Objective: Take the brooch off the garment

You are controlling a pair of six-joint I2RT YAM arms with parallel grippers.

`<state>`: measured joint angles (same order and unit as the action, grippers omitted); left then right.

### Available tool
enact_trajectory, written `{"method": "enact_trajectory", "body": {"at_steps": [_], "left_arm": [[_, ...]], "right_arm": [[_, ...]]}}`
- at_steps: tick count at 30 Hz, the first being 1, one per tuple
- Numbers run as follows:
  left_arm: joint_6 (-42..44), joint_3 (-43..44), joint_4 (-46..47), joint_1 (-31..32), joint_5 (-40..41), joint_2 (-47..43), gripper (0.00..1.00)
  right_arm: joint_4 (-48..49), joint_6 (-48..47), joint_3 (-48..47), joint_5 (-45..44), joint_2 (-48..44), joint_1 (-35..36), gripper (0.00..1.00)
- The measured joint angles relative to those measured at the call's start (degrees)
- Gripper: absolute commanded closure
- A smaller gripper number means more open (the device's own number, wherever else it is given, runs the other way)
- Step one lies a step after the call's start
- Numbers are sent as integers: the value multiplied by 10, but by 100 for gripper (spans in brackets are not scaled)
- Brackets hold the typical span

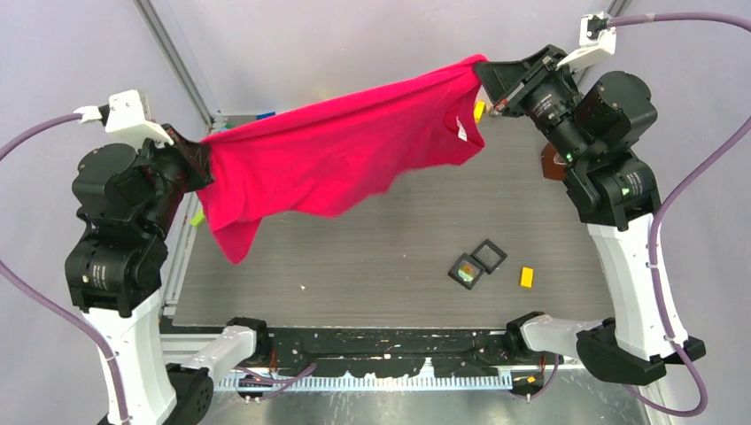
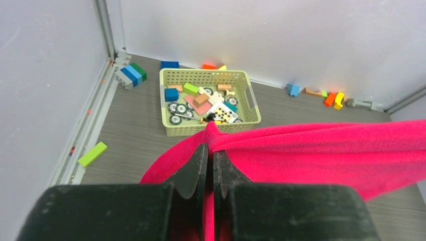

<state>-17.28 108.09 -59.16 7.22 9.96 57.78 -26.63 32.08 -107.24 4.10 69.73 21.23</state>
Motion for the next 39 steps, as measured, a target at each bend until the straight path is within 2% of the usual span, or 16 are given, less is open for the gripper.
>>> {"method": "enact_trajectory", "body": {"at_steps": [5,9,15,18,22,25,28,29,30,31,33,34,35,36,37,39], "left_arm": [[5,1,-24,-2,-18,37,100],[20,10,-32,-2,-4,103,100],[27,92,-54,-2,0,222,100],[27,101,-53,-2,2,221,100],[27,70,-32,-2,12,185,100],[21,-52,0,-3,10,116,100],[-4,-209,16,-5,-9,62,97],[-16,-258,19,-6,-20,51,91],[-29,-317,22,-6,-39,41,82],[-40,-362,24,-6,-57,40,67],[-58,-436,26,0,-97,51,52],[-68,-467,24,6,-118,58,41],[-76,-493,16,15,-143,66,32],[-78,-506,10,24,-161,71,27],[-84,-518,5,38,-181,72,25],[-91,-523,1,60,-204,68,26]], "right_arm": [[-28,4,-6,-2,7,-4,100],[-37,11,-29,-12,40,-4,99],[-71,17,-137,-28,145,-6,100],[-85,22,-172,-31,177,-9,100],[-83,34,-144,-23,161,-9,100],[-31,55,5,-1,83,-9,99],[32,80,205,38,-2,-9,99],[47,87,260,48,-20,-9,99],[76,97,354,65,-34,-9,96],[79,103,398,73,-50,-10,94],[105,115,510,92,-57,-7,87],[113,120,569,98,-58,-5,79],[111,125,632,103,-59,-1,66],[103,129,682,106,-61,4,58],[92,132,723,110,-65,9,42],[64,137,774,114,-82,16,34]]}}
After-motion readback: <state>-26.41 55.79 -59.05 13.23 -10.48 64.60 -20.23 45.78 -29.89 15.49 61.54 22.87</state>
